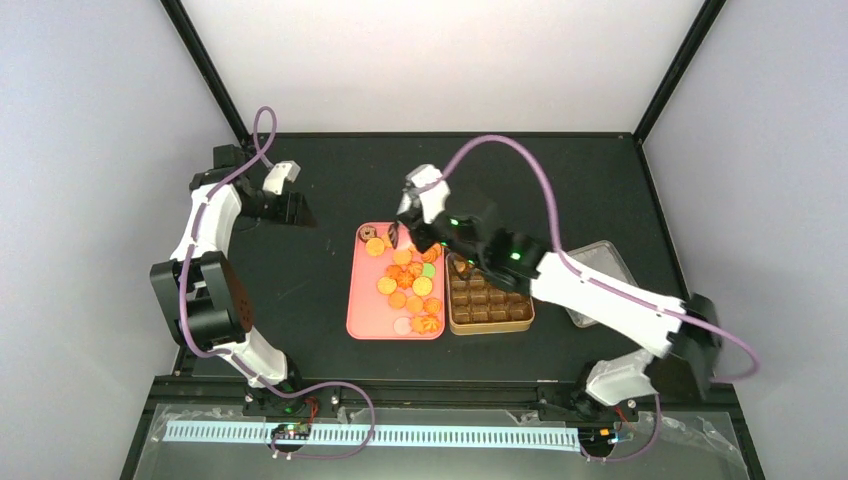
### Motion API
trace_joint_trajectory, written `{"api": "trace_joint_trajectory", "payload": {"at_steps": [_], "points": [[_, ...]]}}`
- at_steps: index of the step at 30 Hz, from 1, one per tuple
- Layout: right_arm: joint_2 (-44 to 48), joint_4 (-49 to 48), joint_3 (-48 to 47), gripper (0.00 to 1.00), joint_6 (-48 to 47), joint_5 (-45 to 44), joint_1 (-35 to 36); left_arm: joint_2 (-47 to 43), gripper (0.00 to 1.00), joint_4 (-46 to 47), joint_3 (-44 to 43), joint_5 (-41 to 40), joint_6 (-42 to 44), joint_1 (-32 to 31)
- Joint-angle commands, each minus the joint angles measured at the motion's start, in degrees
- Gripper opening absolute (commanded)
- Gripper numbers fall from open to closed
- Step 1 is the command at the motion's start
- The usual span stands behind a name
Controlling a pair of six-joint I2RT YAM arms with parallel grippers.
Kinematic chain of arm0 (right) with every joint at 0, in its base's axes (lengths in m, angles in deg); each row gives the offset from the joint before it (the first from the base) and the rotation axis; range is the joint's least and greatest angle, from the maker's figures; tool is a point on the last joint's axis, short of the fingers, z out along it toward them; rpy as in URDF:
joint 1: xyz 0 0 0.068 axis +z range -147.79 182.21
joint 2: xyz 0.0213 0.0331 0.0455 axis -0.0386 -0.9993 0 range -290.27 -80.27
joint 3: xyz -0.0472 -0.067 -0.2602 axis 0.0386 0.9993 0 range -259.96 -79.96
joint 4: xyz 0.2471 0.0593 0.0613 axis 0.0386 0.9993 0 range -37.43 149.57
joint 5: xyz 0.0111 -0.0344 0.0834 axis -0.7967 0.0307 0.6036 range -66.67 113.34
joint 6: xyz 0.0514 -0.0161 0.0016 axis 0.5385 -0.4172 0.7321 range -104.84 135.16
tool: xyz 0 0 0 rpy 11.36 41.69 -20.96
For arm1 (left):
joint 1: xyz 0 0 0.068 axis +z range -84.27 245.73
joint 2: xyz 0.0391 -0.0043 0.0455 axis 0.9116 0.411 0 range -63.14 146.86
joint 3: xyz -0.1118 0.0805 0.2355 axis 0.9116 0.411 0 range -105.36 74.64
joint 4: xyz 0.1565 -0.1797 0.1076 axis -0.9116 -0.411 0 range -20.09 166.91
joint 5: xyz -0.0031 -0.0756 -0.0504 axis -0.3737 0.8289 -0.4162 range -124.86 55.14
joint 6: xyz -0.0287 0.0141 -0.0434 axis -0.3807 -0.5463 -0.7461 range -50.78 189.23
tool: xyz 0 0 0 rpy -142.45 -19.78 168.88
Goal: Pack the cookies
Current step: Place the fake cookies in the empty pocket of the box.
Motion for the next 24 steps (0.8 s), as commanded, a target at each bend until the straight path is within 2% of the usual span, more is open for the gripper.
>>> {"api": "trace_joint_trajectory", "payload": {"at_steps": [1,6,18,24], "points": [[9.3,2.4,9.4,0.05,3.5,-5.4,-1.2,-1.9,0.65,-1.7,-2.9,1.8,0.3,0.1],[18.1,4.1,17.8,0.08,6.3,-7.5,-3.1,-1.8,0.65,-1.9,-3.0,3.0,0.2,0.1],[20.0,7.2,21.3,0.11,7.2,-7.7,-5.1,-1.4,0.66,-1.9,-2.7,3.5,0.4,0.0],[19.8,7.4,22.0,0.24,7.5,-6.4,-6.5,-1.4,0.66,-1.8,-2.7,3.4,0.6,0.0]]}}
